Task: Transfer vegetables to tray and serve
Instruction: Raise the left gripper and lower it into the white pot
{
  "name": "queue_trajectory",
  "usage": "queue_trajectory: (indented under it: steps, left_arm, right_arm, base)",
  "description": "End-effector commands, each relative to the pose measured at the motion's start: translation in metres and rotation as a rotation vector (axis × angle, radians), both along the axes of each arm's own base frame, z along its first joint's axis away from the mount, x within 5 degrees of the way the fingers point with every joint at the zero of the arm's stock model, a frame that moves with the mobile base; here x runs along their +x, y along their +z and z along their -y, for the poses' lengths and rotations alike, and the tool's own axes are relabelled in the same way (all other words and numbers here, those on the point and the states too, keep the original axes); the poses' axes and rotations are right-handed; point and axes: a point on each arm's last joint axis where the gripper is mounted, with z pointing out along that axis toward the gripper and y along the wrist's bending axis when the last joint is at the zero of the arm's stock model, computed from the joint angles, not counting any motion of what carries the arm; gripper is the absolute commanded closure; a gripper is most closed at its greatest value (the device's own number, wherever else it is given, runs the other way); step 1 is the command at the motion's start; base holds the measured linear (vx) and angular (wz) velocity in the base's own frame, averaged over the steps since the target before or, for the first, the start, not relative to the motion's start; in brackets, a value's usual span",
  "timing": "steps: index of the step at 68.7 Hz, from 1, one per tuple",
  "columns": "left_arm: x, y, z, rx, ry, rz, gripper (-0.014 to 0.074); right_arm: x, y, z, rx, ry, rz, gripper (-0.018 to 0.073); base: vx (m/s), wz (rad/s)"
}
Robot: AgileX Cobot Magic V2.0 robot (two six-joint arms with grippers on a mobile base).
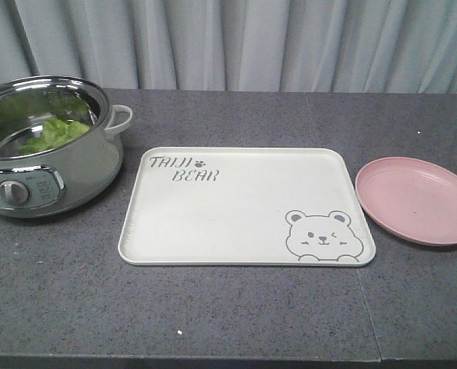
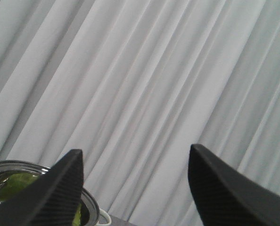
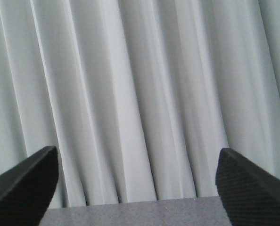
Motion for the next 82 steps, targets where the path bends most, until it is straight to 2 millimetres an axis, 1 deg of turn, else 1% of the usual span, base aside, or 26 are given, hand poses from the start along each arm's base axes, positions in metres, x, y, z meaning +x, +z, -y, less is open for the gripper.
queue_trajectory:
  steps: [1,4,8,11,17,24,26,27,28,29,30,37,42,43,44,45,48,52,53,60,61,62,65,69,75,82]
  left_arm:
    - [0.005,0.018,0.000,0.010,0.008,0.041,0.0111]
    - [0.014,0.022,0.000,0.034,0.015,-0.023,0.0111]
    - [0.027,0.034,0.001,0.107,0.034,-0.095,0.0111]
    - [0.037,0.048,0.001,0.190,0.053,-0.135,0.0111]
    - [0.068,0.073,0.002,0.317,0.069,-0.230,0.0111]
    - [0.111,0.105,0.003,0.413,0.061,-0.350,0.0111]
    - [0.119,0.115,0.004,0.432,0.063,-0.363,0.0111]
    - [0.129,0.116,0.004,0.449,0.061,-0.396,0.0111]
    - [0.133,0.122,0.004,0.453,0.061,-0.400,0.0111]
    - [0.143,0.122,0.004,0.458,0.054,-0.432,0.0111]
    - [0.147,0.128,0.004,0.462,0.054,-0.433,0.0111]
    - [0.194,0.143,0.005,0.524,0.038,-0.542,0.0111]
    - [0.226,0.147,0.005,0.539,0.020,-0.640,0.0111]
    - [0.232,0.147,0.005,0.542,0.017,-0.656,0.0111]
    - [0.242,0.144,0.005,0.546,0.013,-0.683,0.0111]
    - [0.245,0.147,0.005,0.550,0.013,-0.696,0.0111]
    - [0.268,0.142,0.004,0.554,0.003,-0.767,0.0111]
    - [0.291,0.138,0.004,0.568,-0.012,-0.841,0.0111]
    - [0.295,0.139,0.004,0.572,-0.013,-0.847,0.0111]
    - [0.333,0.121,0.003,0.591,-0.029,-0.986,0.0111]
    - [0.340,0.115,0.003,0.591,-0.035,-1.009,0.0111]
    - [0.343,0.114,0.003,0.588,-0.038,-1.021,0.0111]
    - [0.359,0.099,0.004,0.589,-0.052,-1.070,0.0111]
    - [0.373,0.085,0.004,0.590,-0.062,-1.102,0.0111]
    - [0.393,0.059,0.003,0.590,-0.078,-1.162,0.0111]
    - [0.405,0.039,0.003,0.564,-0.114,-1.207,0.0111]
  right_arm:
    - [0.003,0.020,-0.002,-0.023,0.010,0.063,-0.0080]
    - [0.006,0.026,-0.001,-0.041,0.001,0.053,-0.0071]
    - [0.012,0.038,0.000,-0.080,-0.023,0.036,-0.0061]
    - [0.017,0.046,0.001,-0.103,-0.043,0.017,-0.0056]
    - [0.031,0.054,0.004,-0.120,-0.081,-0.055,-0.0051]
    - [0.047,0.053,0.006,-0.121,-0.107,-0.136,-0.0045]
    - [0.051,0.052,0.007,-0.121,-0.111,-0.156,-0.0044]
    - [0.053,0.051,0.007,-0.121,-0.112,-0.162,-0.0043]
    - [0.054,0.051,0.007,-0.122,-0.113,-0.170,-0.0043]
    - [0.055,0.050,0.007,-0.125,-0.114,-0.176,-0.0041]
    - [0.056,0.049,0.007,-0.127,-0.115,-0.181,-0.0039]
    - [0.066,0.039,0.009,-0.127,-0.133,-0.259,-0.0030]
    - [0.071,0.033,0.010,-0.129,-0.146,-0.309,-0.0030]
    - [0.072,0.032,0.011,-0.128,-0.148,-0.318,-0.0030]
    - [0.073,0.031,0.011,-0.128,-0.150,-0.327,-0.0030]
    - [0.073,0.030,0.011,-0.128,-0.154,-0.337,-0.0030]
    - [0.075,0.027,0.012,-0.129,-0.163,-0.363,-0.0030]
    - [0.075,0.025,0.013,-0.130,-0.172,-0.385,-0.0030]
    - [0.075,0.025,0.013,-0.130,-0.174,-0.390,-0.0030]
    - [0.074,0.022,0.014,-0.130,-0.186,-0.416,-0.0030]
    - [0.074,0.022,0.015,-0.130,-0.187,-0.419,-0.0030]
    - [0.074,0.022,0.015,-0.131,-0.189,-0.423,-0.0030]
    - [0.074,0.021,0.015,-0.133,-0.193,-0.432,-0.0030]
    - [0.074,0.020,0.016,-0.133,-0.198,-0.445,-0.0030]
    - [0.074,0.018,0.017,-0.138,-0.207,-0.465,-0.0030]
    - [0.073,0.018,0.017,-0.154,-0.208,-0.468,-0.0030]
  base:
    - [0.00,0.00]
    - [0.00,0.00]
    - [0.00,0.00]
    - [0.00,0.00]
    - [0.00,0.00]
    - [0.00,0.00]
    - [0.00,0.00]
    - [0.00,0.00]
    - [0.00,0.00]
    - [0.00,0.00]
    - [0.00,0.00]
    - [0.00,0.00]
    - [0.00,0.00]
    - [0.00,0.00]
    - [0.00,0.00]
    - [0.00,0.00]
    - [0.00,0.00]
    - [0.00,0.00]
    - [0.00,0.00]
    - [0.00,0.00]
    - [0.00,0.00]
    - [0.00,0.00]
    - [0.00,0.00]
    - [0.00,0.00]
    - [0.00,0.00]
    - [0.00,0.00]
